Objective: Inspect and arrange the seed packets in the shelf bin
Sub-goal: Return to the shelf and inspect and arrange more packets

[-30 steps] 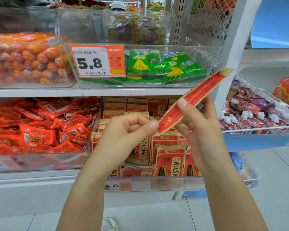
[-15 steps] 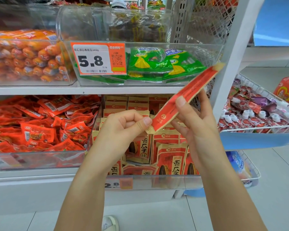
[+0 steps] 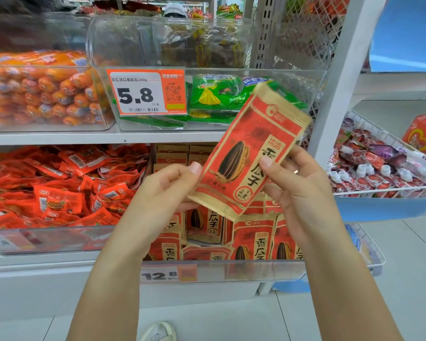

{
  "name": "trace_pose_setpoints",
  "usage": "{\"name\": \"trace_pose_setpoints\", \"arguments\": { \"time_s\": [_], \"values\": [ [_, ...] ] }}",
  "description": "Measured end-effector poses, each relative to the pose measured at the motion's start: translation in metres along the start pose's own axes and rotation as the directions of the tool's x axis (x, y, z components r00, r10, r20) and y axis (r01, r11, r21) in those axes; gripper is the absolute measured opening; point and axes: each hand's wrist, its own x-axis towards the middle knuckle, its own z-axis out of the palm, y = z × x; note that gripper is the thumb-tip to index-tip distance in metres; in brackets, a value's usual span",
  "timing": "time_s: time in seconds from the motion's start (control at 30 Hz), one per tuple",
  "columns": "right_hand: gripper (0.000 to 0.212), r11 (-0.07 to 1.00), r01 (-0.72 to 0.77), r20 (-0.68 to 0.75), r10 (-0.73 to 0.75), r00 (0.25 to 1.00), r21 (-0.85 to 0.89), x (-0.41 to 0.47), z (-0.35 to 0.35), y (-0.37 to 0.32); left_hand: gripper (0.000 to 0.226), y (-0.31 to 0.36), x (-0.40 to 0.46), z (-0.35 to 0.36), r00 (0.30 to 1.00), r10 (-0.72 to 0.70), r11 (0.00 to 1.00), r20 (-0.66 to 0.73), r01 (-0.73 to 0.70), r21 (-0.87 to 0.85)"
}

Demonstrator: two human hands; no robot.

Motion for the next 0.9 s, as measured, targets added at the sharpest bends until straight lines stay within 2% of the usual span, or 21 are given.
{"name": "trace_pose_setpoints", "arguments": {
  "time_s": [0.17,0.27,0.37,0.47,0.57,0.67,0.8,0.9],
  "values": [
    [0.032,0.979,0.097,0.141,-0.072,0.987,-0.177,-0.004,0.013,0.011,0.035,0.000,0.001,0.004,0.980,0.192,0.978,-0.045,-0.187,0.089],
    [0.023,0.954,0.191,0.193,-0.147,0.970,-0.232,-0.002,0.021,0.018,0.033,-0.005,0.003,-0.002,0.961,0.250,0.960,-0.121,-0.229,0.162],
    [0.026,0.924,0.228,0.225,-0.162,0.961,-0.307,0.003,0.025,0.023,0.037,-0.011,0.003,-0.011,0.950,0.244,0.936,-0.197,-0.177,0.304],
    [0.027,0.888,0.239,0.287,-0.129,0.949,-0.394,0.006,0.027,0.027,0.030,-0.016,0.004,-0.015,0.953,0.228,0.905,-0.200,-0.132,0.404],
    [0.026,0.796,0.270,0.333,-0.092,0.938,-0.542,0.009,0.024,0.030,0.026,-0.022,0.007,-0.016,0.956,0.217,0.865,-0.197,-0.095,0.493],
    [0.022,0.685,0.255,0.317,-0.037,0.948,-0.682,0.013,0.018,0.035,0.027,-0.028,0.009,-0.013,0.975,0.160,0.822,-0.157,-0.043,0.568],
    [0.014,0.509,0.202,0.261,0.046,0.964,-0.837,0.012,0.015,0.040,0.030,-0.031,0.012,-0.012,0.978,0.139,0.701,-0.156,0.015,0.713],
    [0.012,0.495,0.185,0.248,0.064,0.967,-0.849,0.012,0.016,0.038,0.040,-0.027,0.012,-0.013,0.975,0.137,0.644,-0.177,0.048,0.764]
  ]
}}
